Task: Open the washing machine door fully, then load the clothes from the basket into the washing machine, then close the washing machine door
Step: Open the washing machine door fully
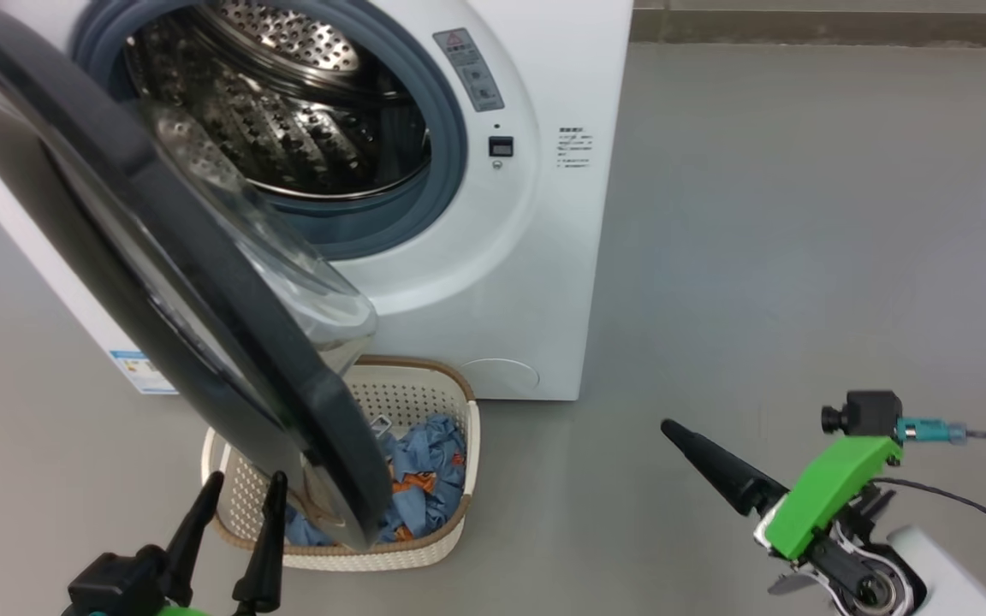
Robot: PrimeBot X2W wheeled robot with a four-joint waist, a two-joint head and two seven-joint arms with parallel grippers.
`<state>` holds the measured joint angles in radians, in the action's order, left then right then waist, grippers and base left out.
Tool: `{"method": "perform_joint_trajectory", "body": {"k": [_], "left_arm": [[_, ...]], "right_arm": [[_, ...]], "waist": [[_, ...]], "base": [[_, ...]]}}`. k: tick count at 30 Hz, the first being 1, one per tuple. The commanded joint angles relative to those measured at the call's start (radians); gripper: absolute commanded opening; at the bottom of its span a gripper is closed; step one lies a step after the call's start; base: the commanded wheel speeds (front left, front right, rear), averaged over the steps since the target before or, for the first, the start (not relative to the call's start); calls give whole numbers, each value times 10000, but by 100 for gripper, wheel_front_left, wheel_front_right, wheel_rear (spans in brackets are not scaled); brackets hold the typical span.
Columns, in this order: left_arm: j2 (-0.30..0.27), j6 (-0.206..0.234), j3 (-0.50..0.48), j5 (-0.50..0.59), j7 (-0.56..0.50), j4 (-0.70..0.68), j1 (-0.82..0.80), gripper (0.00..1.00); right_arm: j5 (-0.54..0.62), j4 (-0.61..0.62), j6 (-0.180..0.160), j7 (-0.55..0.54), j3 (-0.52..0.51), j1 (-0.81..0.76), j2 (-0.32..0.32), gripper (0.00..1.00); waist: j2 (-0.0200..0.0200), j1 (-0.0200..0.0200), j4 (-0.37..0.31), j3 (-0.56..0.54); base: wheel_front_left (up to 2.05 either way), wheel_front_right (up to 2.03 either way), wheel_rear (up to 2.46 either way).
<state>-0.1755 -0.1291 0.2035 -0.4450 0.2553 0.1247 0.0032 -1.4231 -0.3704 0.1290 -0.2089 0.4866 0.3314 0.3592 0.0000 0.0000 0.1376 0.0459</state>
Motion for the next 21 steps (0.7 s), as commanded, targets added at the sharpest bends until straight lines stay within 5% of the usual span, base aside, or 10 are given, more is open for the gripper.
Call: {"method": "perform_joint_trajectory", "body": {"k": [1, 21], "left_arm": [[-248, -16, -432, 16, 65, -299, -66, 100], [-123, -16, -1166, 148, 65, -441, 410, 100]], "right_arm": [[224, 202, 17, 341, 276, -81, 209, 100], [1852, -1455, 17, 4651, 2190, -341, 1676, 100]], "waist": [[0, 1, -113, -30], [0, 0, -650, -141]], "base": [[0, 0, 0], [0, 0, 0]]}}
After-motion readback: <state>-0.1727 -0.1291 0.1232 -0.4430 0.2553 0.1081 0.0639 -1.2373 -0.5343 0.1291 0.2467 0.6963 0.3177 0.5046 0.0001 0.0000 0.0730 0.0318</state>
